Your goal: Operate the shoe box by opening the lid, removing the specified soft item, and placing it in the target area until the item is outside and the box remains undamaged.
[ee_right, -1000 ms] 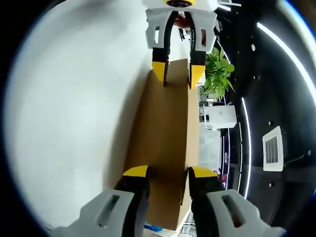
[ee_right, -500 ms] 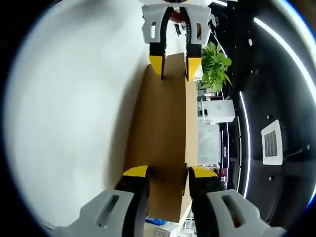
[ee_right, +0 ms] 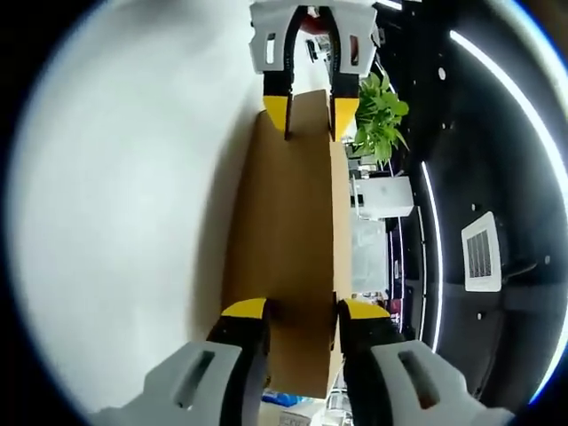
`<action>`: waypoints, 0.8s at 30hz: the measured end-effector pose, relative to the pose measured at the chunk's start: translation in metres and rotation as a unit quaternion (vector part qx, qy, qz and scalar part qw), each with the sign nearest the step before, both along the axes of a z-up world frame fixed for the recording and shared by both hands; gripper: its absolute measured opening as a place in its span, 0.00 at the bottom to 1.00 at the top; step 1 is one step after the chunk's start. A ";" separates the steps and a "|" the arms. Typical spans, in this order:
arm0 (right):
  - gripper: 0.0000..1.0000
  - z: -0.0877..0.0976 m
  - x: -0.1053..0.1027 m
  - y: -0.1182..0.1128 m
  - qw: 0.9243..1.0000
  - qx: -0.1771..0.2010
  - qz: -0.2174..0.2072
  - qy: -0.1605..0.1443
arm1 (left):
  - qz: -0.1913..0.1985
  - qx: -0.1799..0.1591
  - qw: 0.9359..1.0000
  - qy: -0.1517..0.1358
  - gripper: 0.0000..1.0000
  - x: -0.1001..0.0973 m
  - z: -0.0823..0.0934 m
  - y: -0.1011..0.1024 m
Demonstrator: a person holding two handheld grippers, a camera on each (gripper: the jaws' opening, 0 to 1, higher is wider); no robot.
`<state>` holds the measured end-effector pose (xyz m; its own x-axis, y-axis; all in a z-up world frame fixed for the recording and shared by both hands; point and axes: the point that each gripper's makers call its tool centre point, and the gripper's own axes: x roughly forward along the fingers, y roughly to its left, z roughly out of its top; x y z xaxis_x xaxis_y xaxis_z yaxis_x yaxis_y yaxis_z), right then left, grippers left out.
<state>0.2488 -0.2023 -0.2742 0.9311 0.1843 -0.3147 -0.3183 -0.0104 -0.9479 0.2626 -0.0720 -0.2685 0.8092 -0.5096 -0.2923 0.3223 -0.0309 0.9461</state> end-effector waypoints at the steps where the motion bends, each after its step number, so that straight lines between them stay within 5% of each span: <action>1: 0.31 0.000 0.001 0.000 1.000 -0.002 -0.002 -0.003 | 0.000 -0.001 1.000 0.000 0.27 -0.002 0.000 0.000; 5: 0.31 -0.001 -0.001 0.001 1.000 -0.011 -0.007 -0.014 | 0.003 -0.002 1.000 -0.001 0.27 -0.001 -0.002 0.001; 9: 0.46 -0.011 -0.001 0.000 1.000 0.004 -0.011 -0.008 | 0.004 -0.001 1.000 -0.005 0.27 0.001 -0.003 0.001; 12: 0.30 -0.002 -0.003 0.003 0.999 0.033 -0.012 0.001 | 0.003 0.005 1.000 -0.010 0.27 -0.001 -0.003 0.001; 21: 0.30 0.004 -0.004 0.003 1.000 0.011 -0.004 -0.020 | 0.004 0.014 1.000 -0.016 0.28 -0.001 -0.001 0.000; 24: 0.30 0.004 -0.004 0.002 1.000 0.013 -0.002 -0.019 | -0.002 0.046 0.998 -0.052 0.29 -0.003 -0.001 -0.001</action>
